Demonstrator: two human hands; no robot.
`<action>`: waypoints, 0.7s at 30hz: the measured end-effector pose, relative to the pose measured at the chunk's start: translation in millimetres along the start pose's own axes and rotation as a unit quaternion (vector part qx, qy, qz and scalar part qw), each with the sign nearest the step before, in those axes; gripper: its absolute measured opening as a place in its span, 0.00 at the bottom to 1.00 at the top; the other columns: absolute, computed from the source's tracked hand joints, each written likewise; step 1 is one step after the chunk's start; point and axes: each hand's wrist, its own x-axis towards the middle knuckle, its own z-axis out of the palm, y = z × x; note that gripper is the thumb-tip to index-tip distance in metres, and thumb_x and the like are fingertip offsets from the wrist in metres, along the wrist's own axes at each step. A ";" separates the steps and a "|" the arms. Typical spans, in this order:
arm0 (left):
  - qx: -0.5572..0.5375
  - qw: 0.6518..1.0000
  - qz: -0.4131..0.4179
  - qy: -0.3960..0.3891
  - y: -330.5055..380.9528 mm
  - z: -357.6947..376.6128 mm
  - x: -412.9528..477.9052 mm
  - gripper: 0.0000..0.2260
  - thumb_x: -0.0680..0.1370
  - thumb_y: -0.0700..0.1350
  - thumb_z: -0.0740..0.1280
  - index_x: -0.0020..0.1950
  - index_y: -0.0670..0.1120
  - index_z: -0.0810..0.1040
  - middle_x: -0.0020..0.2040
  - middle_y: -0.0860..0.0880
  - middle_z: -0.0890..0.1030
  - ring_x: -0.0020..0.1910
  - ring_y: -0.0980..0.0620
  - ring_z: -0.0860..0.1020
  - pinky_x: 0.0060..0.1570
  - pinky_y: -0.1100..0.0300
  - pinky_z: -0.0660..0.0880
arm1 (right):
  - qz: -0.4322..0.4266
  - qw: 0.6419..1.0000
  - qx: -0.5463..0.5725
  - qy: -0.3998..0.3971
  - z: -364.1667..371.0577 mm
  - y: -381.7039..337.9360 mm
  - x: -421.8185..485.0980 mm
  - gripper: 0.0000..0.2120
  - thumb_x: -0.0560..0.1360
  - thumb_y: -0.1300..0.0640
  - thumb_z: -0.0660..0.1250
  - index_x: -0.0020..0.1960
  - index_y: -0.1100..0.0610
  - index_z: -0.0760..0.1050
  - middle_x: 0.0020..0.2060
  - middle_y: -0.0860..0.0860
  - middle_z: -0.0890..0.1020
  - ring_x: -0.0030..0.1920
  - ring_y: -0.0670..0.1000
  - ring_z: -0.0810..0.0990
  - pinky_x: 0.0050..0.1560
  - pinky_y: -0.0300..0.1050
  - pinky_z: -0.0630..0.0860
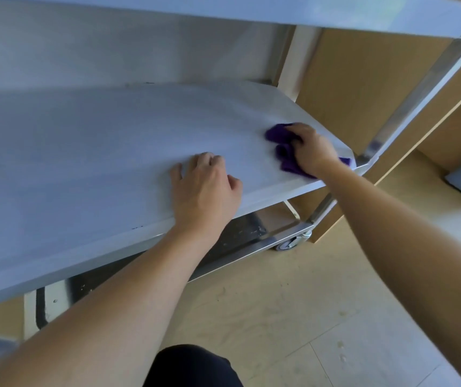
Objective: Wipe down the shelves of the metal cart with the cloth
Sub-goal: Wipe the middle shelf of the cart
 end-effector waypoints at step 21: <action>0.068 0.996 0.058 -0.016 12.0 6.6 -3.7 0.20 0.73 0.46 0.48 0.48 0.37 0.76 0.51 0.38 0.78 0.56 0.35 0.75 0.57 0.44 0.70 | 0.007 0.998 0.053 0.016 14.7 12.2 33.3 0.21 0.76 0.56 0.55 0.65 0.46 0.75 0.62 0.51 0.79 0.58 0.59 0.79 0.60 0.50 0.75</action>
